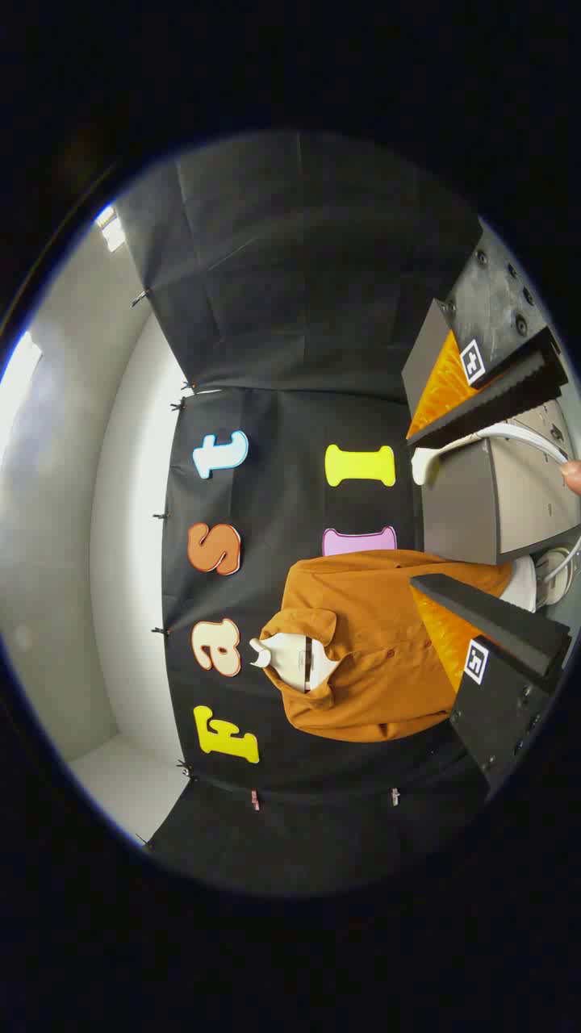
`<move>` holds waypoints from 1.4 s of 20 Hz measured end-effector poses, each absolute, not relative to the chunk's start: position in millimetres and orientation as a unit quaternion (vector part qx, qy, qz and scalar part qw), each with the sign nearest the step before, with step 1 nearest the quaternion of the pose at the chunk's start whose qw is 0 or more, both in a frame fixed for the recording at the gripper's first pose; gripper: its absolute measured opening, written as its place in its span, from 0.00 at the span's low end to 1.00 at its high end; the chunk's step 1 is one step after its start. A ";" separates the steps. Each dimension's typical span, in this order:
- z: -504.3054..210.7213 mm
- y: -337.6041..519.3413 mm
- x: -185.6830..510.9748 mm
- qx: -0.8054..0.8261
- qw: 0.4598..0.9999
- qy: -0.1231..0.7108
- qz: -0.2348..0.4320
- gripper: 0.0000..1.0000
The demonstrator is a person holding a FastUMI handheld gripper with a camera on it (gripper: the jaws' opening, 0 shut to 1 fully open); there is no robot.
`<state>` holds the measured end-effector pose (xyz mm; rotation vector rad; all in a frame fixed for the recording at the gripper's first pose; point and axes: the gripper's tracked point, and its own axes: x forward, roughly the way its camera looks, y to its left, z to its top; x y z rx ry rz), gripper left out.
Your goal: Iron the clothes twice with a garment steamer, once on the left side and once on the right side.
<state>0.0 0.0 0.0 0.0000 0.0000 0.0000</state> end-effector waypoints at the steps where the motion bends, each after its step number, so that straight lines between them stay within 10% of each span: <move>1: 1.0 -0.8 -1.2 -0.003 1.000 0.000 -0.003 0.98; 28: 4.3 -12.4 -6.2 -0.040 0.998 0.034 -0.017 0.98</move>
